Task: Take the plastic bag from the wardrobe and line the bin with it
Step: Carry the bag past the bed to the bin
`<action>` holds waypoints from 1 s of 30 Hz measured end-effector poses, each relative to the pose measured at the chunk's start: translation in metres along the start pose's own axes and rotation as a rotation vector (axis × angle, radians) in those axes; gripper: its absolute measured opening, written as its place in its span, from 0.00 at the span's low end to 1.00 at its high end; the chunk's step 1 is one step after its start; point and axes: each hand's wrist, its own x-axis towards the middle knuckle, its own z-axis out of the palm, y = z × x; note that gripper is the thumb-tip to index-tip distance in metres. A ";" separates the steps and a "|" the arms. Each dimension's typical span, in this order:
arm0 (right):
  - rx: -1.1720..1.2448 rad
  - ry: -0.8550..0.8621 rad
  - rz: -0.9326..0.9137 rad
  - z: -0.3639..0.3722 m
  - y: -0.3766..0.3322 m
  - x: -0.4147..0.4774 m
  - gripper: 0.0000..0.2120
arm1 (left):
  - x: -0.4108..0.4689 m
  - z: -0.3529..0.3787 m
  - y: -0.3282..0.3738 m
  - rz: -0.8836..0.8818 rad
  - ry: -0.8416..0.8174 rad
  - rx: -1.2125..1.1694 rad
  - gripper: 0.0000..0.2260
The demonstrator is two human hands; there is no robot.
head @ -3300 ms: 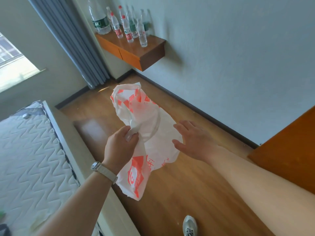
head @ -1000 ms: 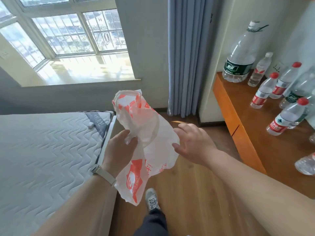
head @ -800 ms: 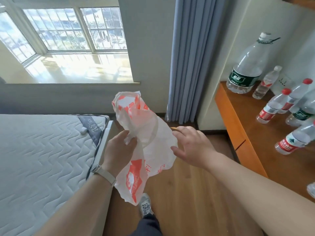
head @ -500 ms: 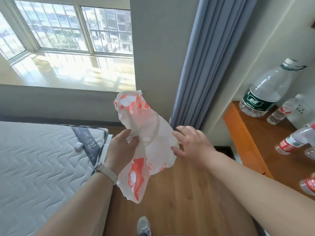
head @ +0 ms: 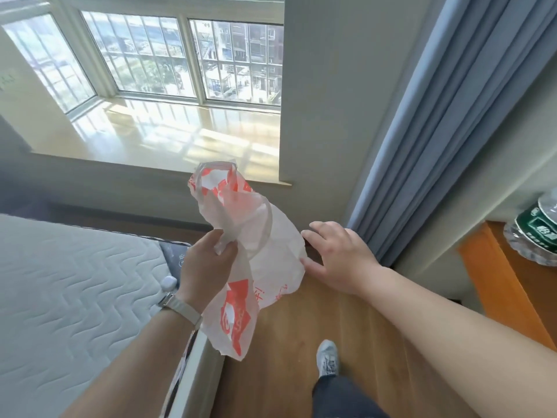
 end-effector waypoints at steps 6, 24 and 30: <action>0.044 -0.023 -0.097 0.018 0.034 0.093 0.27 | 0.069 0.019 0.008 -0.056 0.068 0.040 0.07; 0.076 -0.102 -0.326 -0.004 0.161 0.328 0.27 | 0.262 0.079 0.069 -0.184 0.247 0.130 0.07; 0.025 -0.132 -0.427 0.002 0.146 0.397 0.28 | 0.310 0.068 0.053 -0.218 0.279 0.113 0.06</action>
